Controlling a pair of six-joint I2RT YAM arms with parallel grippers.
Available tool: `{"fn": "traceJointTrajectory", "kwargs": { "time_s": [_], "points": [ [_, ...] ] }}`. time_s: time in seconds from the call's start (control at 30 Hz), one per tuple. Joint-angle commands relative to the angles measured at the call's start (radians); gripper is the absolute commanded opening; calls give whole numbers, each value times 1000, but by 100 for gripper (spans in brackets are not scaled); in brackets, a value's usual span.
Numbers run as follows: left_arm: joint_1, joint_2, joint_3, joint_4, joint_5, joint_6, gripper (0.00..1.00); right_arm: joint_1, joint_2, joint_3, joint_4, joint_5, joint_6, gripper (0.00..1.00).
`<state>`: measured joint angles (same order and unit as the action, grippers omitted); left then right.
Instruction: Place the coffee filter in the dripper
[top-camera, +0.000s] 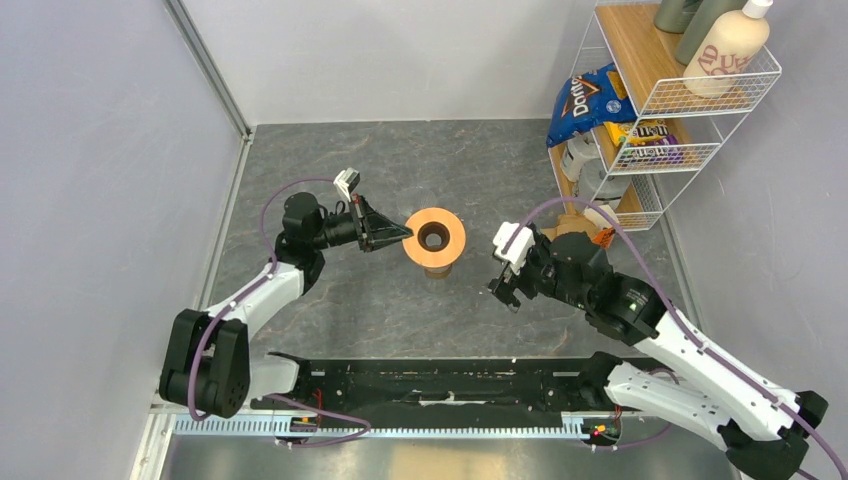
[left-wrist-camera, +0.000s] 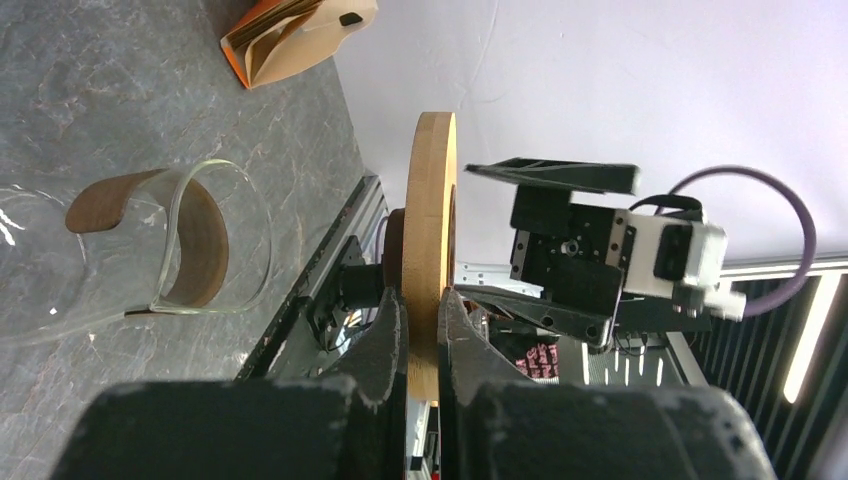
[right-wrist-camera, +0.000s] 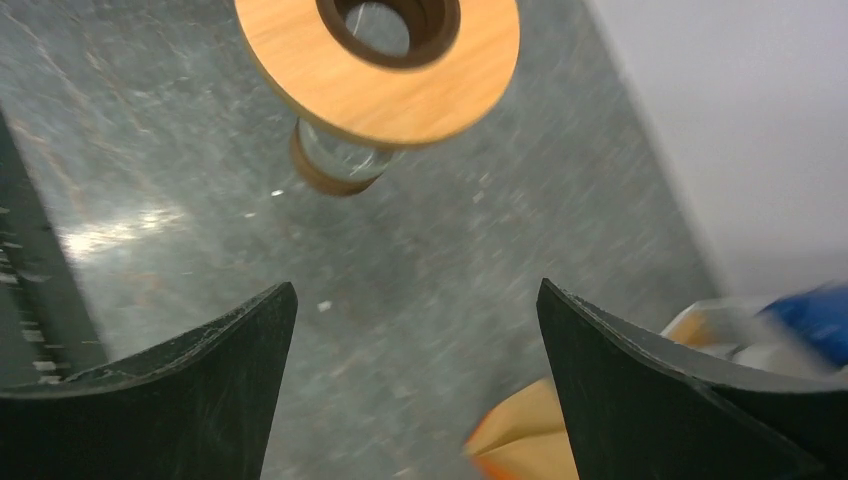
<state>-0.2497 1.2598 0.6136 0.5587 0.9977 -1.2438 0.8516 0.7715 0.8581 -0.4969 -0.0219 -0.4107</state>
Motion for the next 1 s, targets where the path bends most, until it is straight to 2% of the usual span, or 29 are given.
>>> {"fn": "traceJointTrajectory", "kwargs": {
  "time_s": [0.0, 0.1, 0.23, 0.37, 0.5, 0.97],
  "points": [
    [4, 21, 14, 104, -4, -22, 2, -87, 48, 86, -165, -155, 435, 97],
    [4, 64, 22, 123, 10, -29, 2, -182, 130, 155, -247, -288, 559, 97],
    [4, 116, 30, 124, 16, -19, 2, -253, 224, 236, -292, -414, 602, 97],
    [3, 163, 49, 73, 30, 33, 2, -286, 311, 311, -355, -522, 493, 97],
    [4, 227, 73, 113, 55, 34, 2, -351, 390, 386, -400, -636, 423, 97],
    [9, 291, 103, 81, 91, 81, 2, -414, 471, 261, -130, -726, 570, 97]
  ]
}}
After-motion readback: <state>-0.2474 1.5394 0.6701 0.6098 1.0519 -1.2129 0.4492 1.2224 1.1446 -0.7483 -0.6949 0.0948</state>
